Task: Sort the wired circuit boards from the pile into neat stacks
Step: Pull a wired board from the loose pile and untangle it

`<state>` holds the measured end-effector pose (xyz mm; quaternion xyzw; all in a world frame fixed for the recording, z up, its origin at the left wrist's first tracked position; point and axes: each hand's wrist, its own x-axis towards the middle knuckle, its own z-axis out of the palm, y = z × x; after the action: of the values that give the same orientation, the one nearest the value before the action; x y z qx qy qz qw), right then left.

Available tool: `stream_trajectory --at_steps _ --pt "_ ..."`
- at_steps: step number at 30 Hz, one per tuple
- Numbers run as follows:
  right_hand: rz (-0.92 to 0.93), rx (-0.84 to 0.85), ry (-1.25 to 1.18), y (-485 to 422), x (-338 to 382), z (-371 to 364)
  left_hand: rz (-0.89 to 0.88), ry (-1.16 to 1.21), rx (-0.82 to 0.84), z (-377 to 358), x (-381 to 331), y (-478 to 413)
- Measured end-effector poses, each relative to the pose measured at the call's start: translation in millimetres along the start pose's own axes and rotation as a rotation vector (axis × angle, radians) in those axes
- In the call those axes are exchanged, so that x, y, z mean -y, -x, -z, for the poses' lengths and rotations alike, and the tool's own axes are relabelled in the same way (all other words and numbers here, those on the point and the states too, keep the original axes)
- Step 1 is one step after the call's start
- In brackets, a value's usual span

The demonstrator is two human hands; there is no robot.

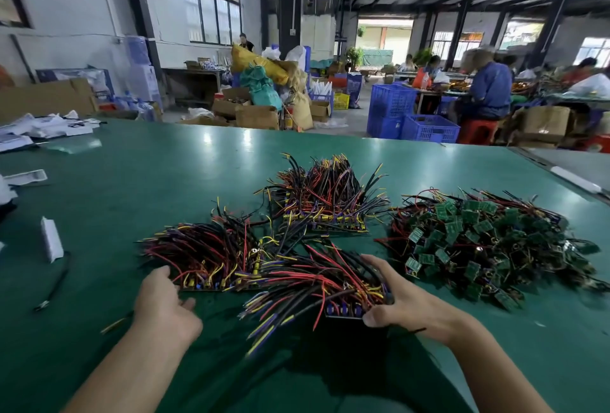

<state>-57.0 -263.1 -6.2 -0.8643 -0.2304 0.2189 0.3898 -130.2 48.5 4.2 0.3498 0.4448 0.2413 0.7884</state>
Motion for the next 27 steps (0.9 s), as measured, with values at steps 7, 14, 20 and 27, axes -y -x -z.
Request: stream_trajectory --at_steps 7,14,20,27 --pt "-0.023 -0.004 -0.104 3 11 6 -0.153 -0.143 0.074 16 60 57" --pt "-0.029 -0.002 -0.117 4 10 6 0.653 -0.117 0.674 -6 96 97" --pt "-0.041 -0.030 -0.297 12 27 1 0.628 -0.053 0.785 -36 87 101" --pt "-0.108 -0.367 -0.807 -21 22 14 0.620 -0.017 0.781 -40 81 106"
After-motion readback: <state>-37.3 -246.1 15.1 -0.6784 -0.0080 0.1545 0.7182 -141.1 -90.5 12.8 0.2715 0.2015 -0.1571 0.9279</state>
